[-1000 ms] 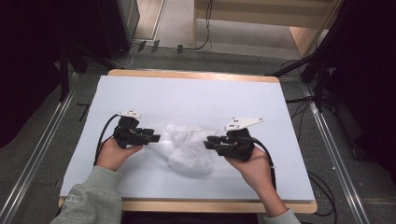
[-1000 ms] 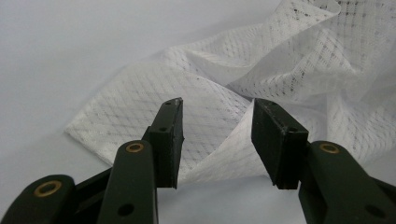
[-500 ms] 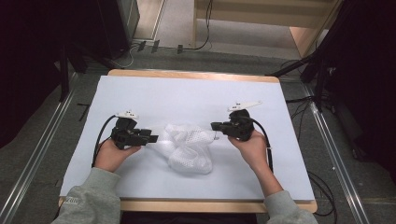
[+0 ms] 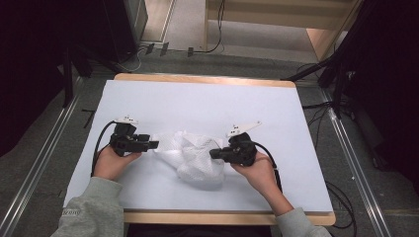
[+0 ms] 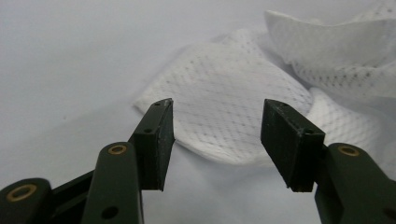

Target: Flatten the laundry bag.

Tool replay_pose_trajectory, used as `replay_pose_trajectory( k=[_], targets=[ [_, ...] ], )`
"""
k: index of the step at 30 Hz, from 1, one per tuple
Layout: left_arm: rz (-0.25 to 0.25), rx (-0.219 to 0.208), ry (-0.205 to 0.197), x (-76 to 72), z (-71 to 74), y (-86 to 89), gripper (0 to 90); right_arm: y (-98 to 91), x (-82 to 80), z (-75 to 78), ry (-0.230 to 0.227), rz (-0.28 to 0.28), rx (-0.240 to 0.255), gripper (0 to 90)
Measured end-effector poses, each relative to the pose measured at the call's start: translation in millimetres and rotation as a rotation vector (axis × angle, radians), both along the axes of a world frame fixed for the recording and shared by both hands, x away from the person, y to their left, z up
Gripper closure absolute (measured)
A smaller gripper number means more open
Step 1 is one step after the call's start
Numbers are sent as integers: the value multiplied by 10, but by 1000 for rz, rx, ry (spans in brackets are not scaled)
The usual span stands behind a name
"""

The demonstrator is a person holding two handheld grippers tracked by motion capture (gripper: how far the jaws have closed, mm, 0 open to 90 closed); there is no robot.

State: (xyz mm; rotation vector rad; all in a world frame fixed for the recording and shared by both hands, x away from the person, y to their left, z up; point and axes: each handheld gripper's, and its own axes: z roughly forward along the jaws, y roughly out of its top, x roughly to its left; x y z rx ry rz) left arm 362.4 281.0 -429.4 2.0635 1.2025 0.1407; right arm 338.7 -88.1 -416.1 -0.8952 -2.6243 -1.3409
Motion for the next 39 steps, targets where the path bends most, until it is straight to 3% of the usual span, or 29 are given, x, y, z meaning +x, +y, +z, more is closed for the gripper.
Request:
replay_pose_trajectory(
  k=[4, 7, 10, 13, 16, 21, 23, 28, 29, 32, 33, 35, 39],
  targets=[
    [11, 13, -3, 93, -41, 26, 427, 104, -208, -37, -6, 49, -22, 883],
    [7, 18, -7, 154, -73, 29, 422, 97, -283, -23, -2, 52, -20, 870],
    [2, 14, -3, 200, -114, 8, 420, 34, -312, 33, -18, 27, -5, 844],
    [-13, 35, 11, 230, -165, -24, 420, -38, -306, 129, -52, -13, 15, 780],
    [-36, 65, 21, 242, -215, -54, 419, -89, -241, 184, -98, -49, 10, 668],
    [-46, 73, -2, 232, -225, -60, 433, -104, -31, 120, -96, -104, -17, 482],
    [-38, 55, 4, 245, -226, -42, 435, -108, 65, 81, -91, -116, -18, 480],
    [-13, 62, -13, 271, -228, -9, 432, -183, 193, 47, -92, -143, -12, 551],
    [-14, 59, -12, 278, -233, 1, 433, -257, 293, 9, -107, -176, -28, 569],
    [-14, 57, -14, 279, -238, 0, 432, -301, 380, -50, -105, -203, -51, 569],
    [-19, 65, -20, 276, -240, -7, 432, -315, 484, -153, -83, -227, -79, 564],
    [-11, 71, -24, 269, -243, -21, 443, -286, 568, -265, -60, -231, -110, 558],
    [-11, 74, -26, 260, -245, -33, 479, -155, 635, -420, -56, -213, -157, 547]
  ],
)
